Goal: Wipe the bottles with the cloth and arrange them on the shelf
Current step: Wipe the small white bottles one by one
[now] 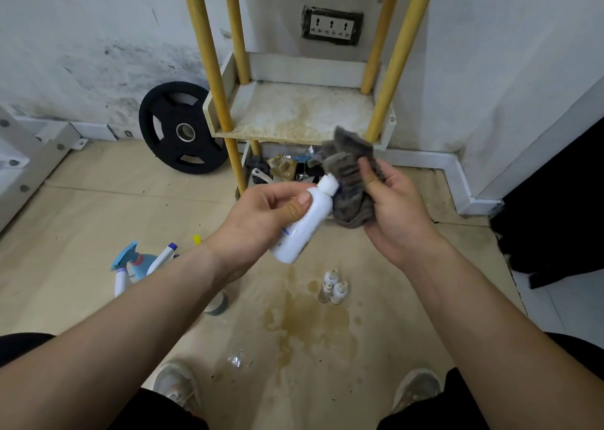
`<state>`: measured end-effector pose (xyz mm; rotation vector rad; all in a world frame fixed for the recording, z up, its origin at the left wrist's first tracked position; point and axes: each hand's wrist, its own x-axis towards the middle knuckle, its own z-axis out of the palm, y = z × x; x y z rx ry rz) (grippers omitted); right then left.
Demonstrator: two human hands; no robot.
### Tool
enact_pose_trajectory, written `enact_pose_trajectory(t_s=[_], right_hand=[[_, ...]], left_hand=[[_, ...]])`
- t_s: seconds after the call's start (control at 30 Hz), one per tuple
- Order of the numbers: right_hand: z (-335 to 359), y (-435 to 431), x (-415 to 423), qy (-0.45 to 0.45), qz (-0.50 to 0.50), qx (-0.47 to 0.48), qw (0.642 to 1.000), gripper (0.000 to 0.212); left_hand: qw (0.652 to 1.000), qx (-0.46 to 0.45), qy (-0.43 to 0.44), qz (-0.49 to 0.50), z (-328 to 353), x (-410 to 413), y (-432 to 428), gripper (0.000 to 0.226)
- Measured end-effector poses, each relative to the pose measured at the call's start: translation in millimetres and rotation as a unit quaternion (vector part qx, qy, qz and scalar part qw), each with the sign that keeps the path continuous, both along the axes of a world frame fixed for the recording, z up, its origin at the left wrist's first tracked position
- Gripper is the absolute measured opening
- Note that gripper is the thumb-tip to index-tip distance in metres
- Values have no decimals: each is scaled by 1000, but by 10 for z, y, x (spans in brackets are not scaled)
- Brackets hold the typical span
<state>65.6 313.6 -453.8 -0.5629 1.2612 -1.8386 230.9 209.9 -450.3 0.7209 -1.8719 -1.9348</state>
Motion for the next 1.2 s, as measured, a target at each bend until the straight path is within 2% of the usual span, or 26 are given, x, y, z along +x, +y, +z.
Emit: enact_pose_trajectory(t_s=[0.1, 0.2, 0.27, 0.33, 0.37, 0.5, 0.57, 0.7, 0.77, 0.83, 0.9, 0.97, 1.1, 1.2], right_hand=[[14, 7, -70, -47, -78, 9, 996, 24], [6, 15, -45, -45, -48, 13, 998, 28], [-41, -1, 65, 41, -6, 15, 999, 30], [-112, -19, 172, 162, 17, 37, 986, 29], [-136, -30, 204, 189, 15, 48, 981, 28], [-155, -30, 201, 181, -83, 101, 975, 15], [-194, -34, 141, 162, -142, 141, 966, 17], [-148, -51, 157, 66, -116, 80, 988, 31], [-111, -32, 281, 148, -56, 60, 986, 39], [-140, -15, 435, 265, 12, 80, 961, 53], [-230, -8, 495, 318, 40, 97, 942, 59], [-241, -22, 462, 289, 27, 99, 952, 57], [-163, -56, 333, 94, -1, 88, 992, 33], [-160, -51, 342, -14, 11, 65, 998, 33]], left_hand=[[1000, 21, 5, 4, -9, 1, -45, 37], [1000, 18, -5, 13, -44, -3, -47, 37], [1000, 17, -4, 20, -55, -15, -6, 34], [1000, 9, 2, 26, -83, -38, 29, 20], [1000, 3, -2, 30, -97, -43, 40, 11], [998, 23, -11, 50, -89, -38, 71, 15], [997, 58, -1, 59, -51, -42, 64, 29], [990, 109, -2, 84, 15, -65, 4, 29], [988, 119, -2, 101, 23, -82, 1, 25], [986, 129, 3, 109, 20, -98, 28, 21], [984, 143, 1, 107, 22, -105, 50, 24], [981, 164, -10, 104, 18, -96, 30, 32], [985, 152, -16, 78, -10, -65, -12, 36], [984, 156, 8, 88, -41, -65, 0, 34]])
